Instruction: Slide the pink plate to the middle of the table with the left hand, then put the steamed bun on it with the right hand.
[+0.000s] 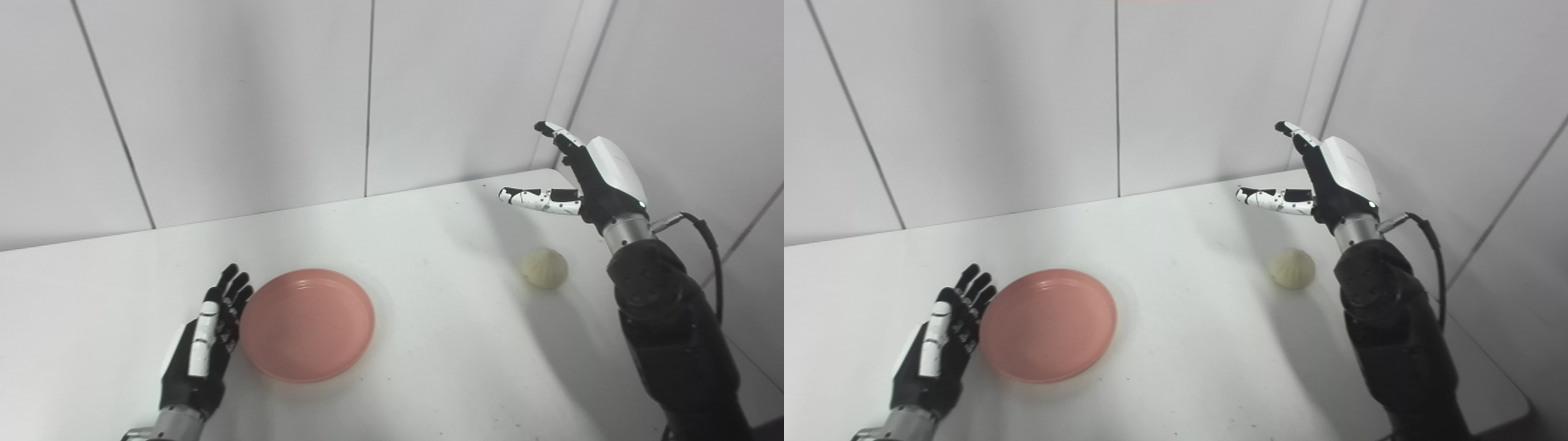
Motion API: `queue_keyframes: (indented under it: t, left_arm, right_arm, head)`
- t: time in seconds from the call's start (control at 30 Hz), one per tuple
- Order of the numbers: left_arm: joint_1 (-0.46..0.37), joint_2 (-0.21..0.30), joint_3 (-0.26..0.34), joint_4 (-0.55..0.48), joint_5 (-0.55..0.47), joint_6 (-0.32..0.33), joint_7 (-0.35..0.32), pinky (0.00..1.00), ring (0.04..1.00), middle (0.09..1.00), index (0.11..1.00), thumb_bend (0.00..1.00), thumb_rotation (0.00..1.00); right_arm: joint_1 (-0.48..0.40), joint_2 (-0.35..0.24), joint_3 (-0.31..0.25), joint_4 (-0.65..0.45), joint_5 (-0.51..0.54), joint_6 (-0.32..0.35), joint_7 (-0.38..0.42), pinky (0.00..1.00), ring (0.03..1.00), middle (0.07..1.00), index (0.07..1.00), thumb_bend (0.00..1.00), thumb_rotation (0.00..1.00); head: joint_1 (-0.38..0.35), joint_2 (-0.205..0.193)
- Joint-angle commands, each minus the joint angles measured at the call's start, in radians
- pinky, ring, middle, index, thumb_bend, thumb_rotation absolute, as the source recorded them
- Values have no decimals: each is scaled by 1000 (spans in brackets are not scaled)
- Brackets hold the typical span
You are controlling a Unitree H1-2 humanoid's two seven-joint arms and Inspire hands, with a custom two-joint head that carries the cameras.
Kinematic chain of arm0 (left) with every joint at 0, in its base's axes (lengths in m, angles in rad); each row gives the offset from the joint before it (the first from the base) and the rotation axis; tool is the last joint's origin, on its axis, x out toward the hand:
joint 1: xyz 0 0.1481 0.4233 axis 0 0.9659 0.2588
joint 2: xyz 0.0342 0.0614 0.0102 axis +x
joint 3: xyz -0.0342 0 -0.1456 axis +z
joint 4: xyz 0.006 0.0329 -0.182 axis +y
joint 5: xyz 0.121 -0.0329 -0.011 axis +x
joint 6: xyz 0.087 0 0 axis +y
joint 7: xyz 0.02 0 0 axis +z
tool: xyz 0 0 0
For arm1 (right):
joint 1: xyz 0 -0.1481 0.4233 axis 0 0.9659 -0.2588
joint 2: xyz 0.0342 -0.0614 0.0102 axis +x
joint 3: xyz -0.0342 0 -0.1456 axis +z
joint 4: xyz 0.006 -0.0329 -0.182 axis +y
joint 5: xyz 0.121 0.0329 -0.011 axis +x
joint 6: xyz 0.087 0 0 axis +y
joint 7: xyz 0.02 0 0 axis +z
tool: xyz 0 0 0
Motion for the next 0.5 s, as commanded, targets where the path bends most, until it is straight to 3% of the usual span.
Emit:
queue_keyframes:
  t: [0.0,0.2,0.3,0.4,0.47]
  left_arm:
    - [-2,11,11,-12,-17,15,-13,1000,979,977,960,544,991]
    - [-6,10,25,0,-24,9,-8,1000,967,963,943,543,951]
    - [-7,11,29,3,-24,8,-14,1000,977,969,951,542,959]
    - [-6,7,35,-7,-20,11,-3,999,969,964,942,532,940]
    - [-5,6,38,-15,-21,17,-2,999,971,966,941,514,948]
  right_arm:
    - [-41,7,-55,0,-81,-3,54,868,924,924,893,744,518]
    - [-58,31,-125,66,-201,-3,135,809,927,931,900,848,485]
    - [-53,23,-134,97,-218,-3,146,802,929,943,906,878,458]
    - [-54,17,-129,126,-246,-4,165,734,901,938,908,942,420]
    - [-61,24,-130,151,-247,-3,179,748,909,945,907,954,358]
  head:
    - [-7,3]
    - [4,9]
    - [-4,13]
    - [-9,16]
    - [-11,18]
